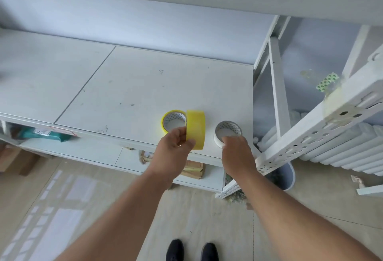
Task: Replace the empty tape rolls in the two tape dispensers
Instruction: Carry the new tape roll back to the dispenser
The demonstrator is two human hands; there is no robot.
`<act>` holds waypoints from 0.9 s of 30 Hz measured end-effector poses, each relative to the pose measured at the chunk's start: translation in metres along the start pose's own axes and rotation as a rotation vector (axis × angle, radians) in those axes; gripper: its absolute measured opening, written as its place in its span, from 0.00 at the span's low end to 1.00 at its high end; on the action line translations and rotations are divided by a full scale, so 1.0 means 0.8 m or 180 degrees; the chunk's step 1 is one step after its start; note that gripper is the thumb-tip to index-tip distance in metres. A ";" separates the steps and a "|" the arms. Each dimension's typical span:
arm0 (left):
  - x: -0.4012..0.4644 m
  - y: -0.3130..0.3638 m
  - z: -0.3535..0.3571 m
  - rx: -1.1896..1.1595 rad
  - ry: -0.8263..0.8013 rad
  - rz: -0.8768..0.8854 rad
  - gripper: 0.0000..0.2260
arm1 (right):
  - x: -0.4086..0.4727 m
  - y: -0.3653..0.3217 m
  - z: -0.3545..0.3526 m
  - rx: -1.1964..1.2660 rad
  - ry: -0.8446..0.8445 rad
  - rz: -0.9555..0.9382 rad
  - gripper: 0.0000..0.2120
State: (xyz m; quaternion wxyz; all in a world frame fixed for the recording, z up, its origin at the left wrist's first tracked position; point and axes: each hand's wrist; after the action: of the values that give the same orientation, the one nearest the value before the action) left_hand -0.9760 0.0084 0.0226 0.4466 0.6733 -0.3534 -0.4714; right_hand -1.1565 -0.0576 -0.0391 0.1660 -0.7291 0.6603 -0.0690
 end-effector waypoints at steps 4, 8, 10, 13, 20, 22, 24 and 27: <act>-0.017 0.009 -0.003 -0.0092 0.0071 -0.0024 0.13 | -0.030 -0.020 -0.022 0.1090 0.0467 -0.0030 0.15; -0.051 0.025 -0.008 -0.0475 0.0179 -0.0053 0.12 | -0.085 -0.085 -0.075 0.3442 -0.0328 0.0111 0.17; -0.073 0.033 -0.014 -0.0602 0.0334 -0.0048 0.12 | -0.104 -0.108 -0.082 0.3637 -0.0544 -0.0258 0.14; -0.104 0.037 -0.033 -0.0657 0.0840 -0.0021 0.12 | -0.121 -0.139 -0.083 0.3647 -0.0659 -0.0406 0.11; -0.179 0.009 -0.127 -0.0405 0.1862 0.0060 0.12 | -0.169 -0.234 -0.054 0.3449 -0.1348 -0.1012 0.13; -0.203 -0.004 -0.158 -0.0604 0.2050 0.0098 0.13 | -0.190 -0.266 -0.043 0.3295 -0.1519 -0.1208 0.10; -0.229 -0.015 -0.186 -0.0757 0.2331 0.0166 0.12 | -0.214 -0.297 -0.032 0.3157 -0.1705 -0.1383 0.09; -0.267 -0.032 -0.231 -0.0811 0.2682 0.0228 0.12 | -0.253 -0.345 -0.017 0.3054 -0.1983 -0.1650 0.10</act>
State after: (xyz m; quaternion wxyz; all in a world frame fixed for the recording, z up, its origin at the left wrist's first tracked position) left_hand -0.8641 0.2587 0.0957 0.6473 0.7336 -0.1027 -0.1798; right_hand -0.9254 0.1600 0.0898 0.6372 -0.6958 0.2782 -0.1800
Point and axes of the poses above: each hand's wrist, its own x-axis towards the middle knuckle, its own z-axis out of the palm, y = z × x, and after that the axes turned 4 degrees about y, right-handed
